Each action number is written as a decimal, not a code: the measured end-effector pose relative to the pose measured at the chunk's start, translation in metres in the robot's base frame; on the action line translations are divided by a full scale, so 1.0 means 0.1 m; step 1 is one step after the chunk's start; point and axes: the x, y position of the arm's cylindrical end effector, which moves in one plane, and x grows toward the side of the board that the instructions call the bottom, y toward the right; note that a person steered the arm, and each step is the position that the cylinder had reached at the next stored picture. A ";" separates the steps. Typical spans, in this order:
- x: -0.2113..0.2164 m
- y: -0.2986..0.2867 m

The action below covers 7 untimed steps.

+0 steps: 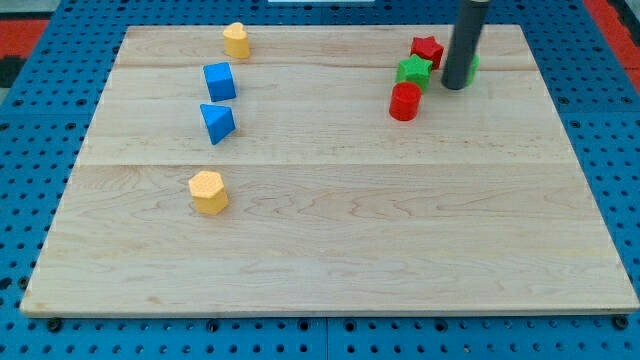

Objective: Place the red circle into the green star

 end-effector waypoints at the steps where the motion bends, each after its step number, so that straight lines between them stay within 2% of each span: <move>1: 0.00 0.14; 2: 0.09 0.20; 3: 0.06 0.62; 4: -0.09 0.69; 5: -0.13 0.46; 6: -0.09 0.47; 7: 0.22 0.46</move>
